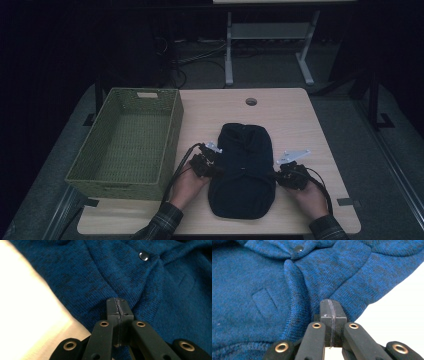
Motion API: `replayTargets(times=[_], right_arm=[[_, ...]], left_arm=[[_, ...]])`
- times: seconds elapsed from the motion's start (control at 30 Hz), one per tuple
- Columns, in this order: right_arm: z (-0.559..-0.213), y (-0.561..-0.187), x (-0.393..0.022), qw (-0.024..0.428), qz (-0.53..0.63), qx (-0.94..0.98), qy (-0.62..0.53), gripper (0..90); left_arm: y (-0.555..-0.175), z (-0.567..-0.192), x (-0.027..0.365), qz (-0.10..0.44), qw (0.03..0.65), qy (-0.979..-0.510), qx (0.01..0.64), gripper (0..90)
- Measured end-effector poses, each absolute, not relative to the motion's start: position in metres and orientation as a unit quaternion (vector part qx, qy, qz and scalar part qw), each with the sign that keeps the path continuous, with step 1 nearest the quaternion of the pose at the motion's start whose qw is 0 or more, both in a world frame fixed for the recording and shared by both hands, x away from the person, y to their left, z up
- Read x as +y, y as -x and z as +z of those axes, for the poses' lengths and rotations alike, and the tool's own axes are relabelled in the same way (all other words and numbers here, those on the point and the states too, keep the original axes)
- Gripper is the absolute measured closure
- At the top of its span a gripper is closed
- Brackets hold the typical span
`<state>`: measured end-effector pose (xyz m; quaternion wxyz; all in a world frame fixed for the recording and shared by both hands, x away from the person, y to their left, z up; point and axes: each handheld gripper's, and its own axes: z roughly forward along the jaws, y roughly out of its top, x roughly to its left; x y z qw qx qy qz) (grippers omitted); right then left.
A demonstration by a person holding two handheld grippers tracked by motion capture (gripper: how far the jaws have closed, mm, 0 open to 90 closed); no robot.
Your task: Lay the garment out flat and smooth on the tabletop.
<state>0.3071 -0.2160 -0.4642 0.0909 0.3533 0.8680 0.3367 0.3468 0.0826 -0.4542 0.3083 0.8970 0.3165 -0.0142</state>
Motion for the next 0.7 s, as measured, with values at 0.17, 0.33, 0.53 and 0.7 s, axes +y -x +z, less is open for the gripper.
replayTargets(times=[0.17,0.33,0.53,0.7], right_arm=[[-0.464,-0.302,-0.218,0.091,0.336,0.868,-0.354,89.9],[-0.463,-0.298,-0.216,0.093,0.328,0.873,-0.350,89.8],[-0.462,-0.295,-0.214,0.094,0.323,0.876,-0.345,89.8],[-0.461,-0.289,-0.212,0.095,0.320,0.878,-0.344,89.8]], left_arm=[[-0.337,-0.454,0.082,-0.020,0.309,-0.900,0.307,90.0],[-0.325,-0.454,0.081,-0.024,0.307,-0.902,0.302,90.0],[-0.321,-0.454,0.081,-0.022,0.306,-0.904,0.299,90.0],[-0.321,-0.453,0.081,-0.020,0.303,-0.906,0.295,89.8]])
